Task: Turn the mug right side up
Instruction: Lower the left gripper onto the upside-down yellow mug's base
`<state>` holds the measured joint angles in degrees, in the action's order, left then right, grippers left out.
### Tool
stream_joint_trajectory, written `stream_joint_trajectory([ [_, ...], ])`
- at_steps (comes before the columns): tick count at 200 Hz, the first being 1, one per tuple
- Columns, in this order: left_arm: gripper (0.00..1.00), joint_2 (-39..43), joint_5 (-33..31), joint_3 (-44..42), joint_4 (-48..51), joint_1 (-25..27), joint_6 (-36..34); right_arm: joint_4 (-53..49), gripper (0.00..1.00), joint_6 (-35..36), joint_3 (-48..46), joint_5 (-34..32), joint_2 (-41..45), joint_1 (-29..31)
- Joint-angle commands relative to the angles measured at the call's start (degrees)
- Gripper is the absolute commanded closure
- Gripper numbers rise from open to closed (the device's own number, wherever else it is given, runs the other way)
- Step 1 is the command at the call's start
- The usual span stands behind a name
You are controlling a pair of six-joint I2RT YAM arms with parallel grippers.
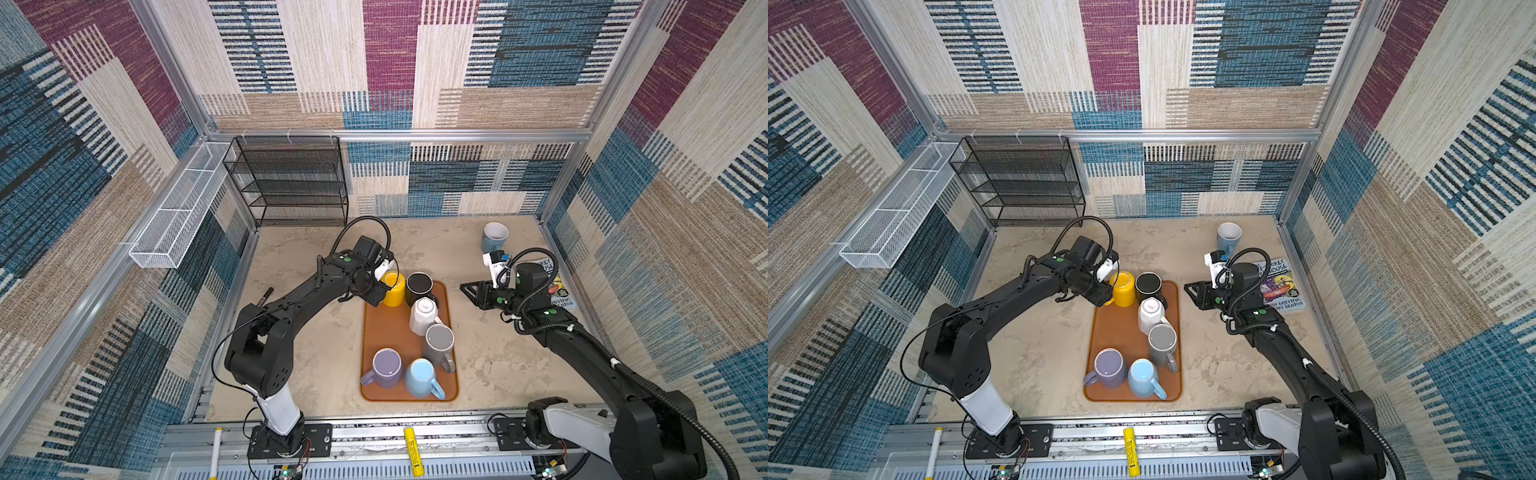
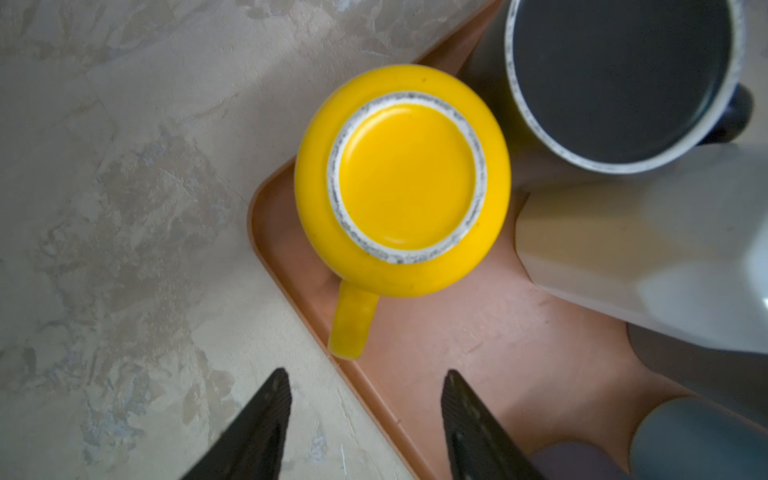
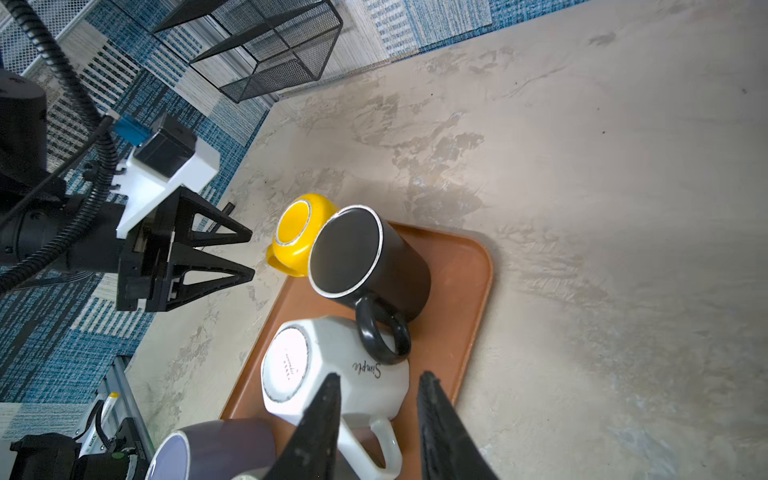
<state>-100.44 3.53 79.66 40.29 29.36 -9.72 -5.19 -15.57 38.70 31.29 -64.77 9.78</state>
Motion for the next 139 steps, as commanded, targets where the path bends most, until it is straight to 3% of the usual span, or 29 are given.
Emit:
stream_joint_trajectory([
  [1,0.40,-1.7,1.1,2.0,3.3,-0.1,-4.5,-0.3,0.65,-0.6,-0.2,-0.6,0.9,0.1],
  [85,0.43,-8.3,1.3,7.3,7.0,-0.3,-7.3,-1.1,0.65,-0.7,-0.6,-1.4,1.9,0.1],
  [139,0.53,-9.0,1.5,7.7,7.6,-0.3,-7.2,-1.5,0.65,-0.7,-0.3,-1.9,2.0,0.1],
])
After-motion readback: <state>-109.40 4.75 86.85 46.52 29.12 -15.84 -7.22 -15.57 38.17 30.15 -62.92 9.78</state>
